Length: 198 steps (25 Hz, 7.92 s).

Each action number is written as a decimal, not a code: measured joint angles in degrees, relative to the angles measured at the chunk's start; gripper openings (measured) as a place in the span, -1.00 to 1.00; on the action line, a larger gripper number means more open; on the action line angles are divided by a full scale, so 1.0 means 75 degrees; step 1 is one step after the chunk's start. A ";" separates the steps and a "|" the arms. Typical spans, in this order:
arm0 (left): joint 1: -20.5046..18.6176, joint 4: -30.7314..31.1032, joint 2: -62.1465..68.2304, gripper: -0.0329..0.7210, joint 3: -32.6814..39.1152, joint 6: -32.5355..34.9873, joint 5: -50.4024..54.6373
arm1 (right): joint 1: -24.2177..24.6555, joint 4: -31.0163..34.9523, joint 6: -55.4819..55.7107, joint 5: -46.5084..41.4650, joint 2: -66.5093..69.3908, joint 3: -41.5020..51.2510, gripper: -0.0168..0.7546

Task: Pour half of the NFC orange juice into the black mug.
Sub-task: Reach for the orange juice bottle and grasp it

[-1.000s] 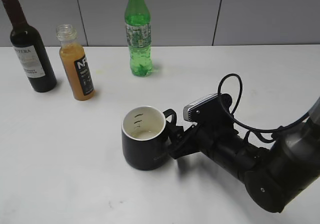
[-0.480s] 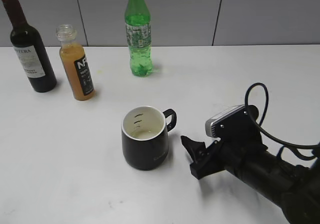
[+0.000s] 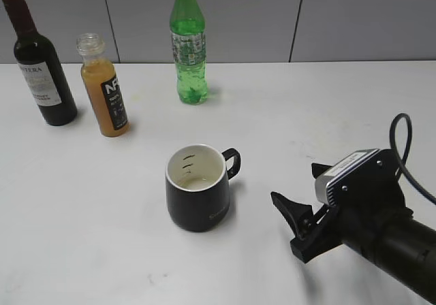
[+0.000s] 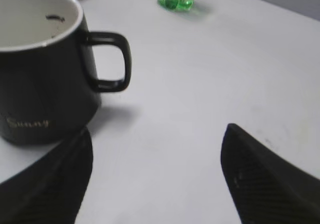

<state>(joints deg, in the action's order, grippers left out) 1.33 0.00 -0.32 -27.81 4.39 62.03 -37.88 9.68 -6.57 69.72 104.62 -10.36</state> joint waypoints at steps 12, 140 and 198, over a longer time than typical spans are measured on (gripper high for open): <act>0.0000 0.0000 0.0000 -0.29 0.0000 0.0000 0.0000 | 0.0000 0.0362 -0.0376 -0.4120 -0.2650 -0.0887 0.61; 0.0000 0.0104 0.0000 0.79 -0.0095 0.0000 -0.1052 | 0.4234 -0.1405 0.0876 -1.6518 -1.3975 -0.1759 0.58; 0.1244 0.0933 1.5943 0.72 -0.2196 0.0000 -1.5800 | 0.4234 -0.1398 0.0876 -1.6518 -1.3975 -0.1759 0.58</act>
<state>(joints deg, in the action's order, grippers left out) 10.66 7.00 119.26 -44.27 4.39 -56.47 -6.12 -0.81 0.00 -54.16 -0.19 -23.56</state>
